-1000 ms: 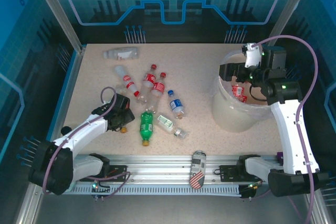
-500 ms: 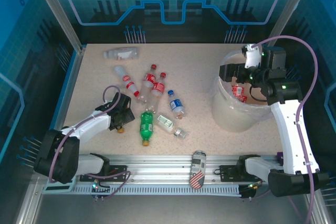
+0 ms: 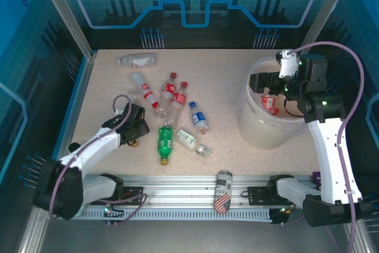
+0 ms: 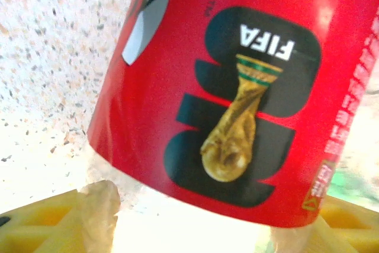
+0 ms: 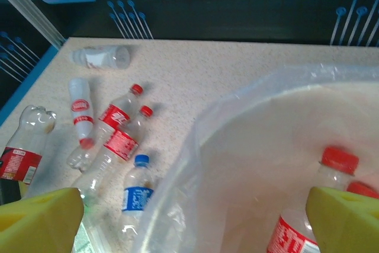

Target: Put the plastic bottles in the bin

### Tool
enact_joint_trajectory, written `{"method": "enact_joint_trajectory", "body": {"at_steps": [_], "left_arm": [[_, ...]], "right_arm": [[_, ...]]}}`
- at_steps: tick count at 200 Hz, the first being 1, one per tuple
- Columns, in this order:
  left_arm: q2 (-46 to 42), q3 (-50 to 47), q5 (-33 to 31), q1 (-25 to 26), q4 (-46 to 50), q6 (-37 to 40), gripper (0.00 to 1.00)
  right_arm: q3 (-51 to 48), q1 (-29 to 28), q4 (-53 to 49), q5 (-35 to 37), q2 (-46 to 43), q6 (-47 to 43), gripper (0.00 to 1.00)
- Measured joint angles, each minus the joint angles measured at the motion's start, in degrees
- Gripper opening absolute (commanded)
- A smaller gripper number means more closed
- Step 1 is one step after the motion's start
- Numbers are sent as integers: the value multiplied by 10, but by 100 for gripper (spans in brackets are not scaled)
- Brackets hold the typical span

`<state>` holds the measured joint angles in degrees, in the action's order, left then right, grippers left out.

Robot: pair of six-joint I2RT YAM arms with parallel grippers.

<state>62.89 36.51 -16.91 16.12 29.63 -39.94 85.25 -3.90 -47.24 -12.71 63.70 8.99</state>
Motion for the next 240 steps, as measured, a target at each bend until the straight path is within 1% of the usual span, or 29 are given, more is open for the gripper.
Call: {"method": "enact_joint_trajectory", "body": {"at_steps": [16, 30, 56, 69, 94, 113, 131, 152, 175, 213, 222, 240], "left_arm": [[-38, 6, 2, 0, 13, 0, 62], [-64, 12, 10, 0, 16, 4, 60], [-83, 27, 45, 6, 5, 16, 61], [-83, 36, 56, 25, -13, 23, 61], [-80, 55, 79, 86, -66, 42, 61], [-68, 69, 105, 116, -120, 61, 61], [-49, 78, 129, 134, -168, 85, 61], [-31, 79, 149, 157, -212, 106, 60], [-21, 79, 166, 178, -262, 119, 60], [-16, 71, 170, 197, -324, 121, 59], [-14, 70, 170, 200, -331, 121, 59], [-9, 69, 170, 202, -342, 121, 59]], "right_arm": [[17, -16, 6, -5, 4, 4, 97], [33, -43, 10, -4, 12, 7, 97], [74, -120, 16, 9, 55, 9, 97], [93, -162, 22, 18, 84, 11, 97], [114, -230, 32, 31, 137, 17, 97], [125, -270, 39, 33, 175, 24, 97], [133, -297, 49, 30, 208, 33, 97], [137, -313, 57, 24, 241, 42, 98], [137, -313, 76, 15, 268, 59, 99], [133, -309, 130, 7, 296, 105, 98], [129, -305, 146, 2, 299, 117, 97], [120, -297, 179, -19, 304, 137, 89]]}}
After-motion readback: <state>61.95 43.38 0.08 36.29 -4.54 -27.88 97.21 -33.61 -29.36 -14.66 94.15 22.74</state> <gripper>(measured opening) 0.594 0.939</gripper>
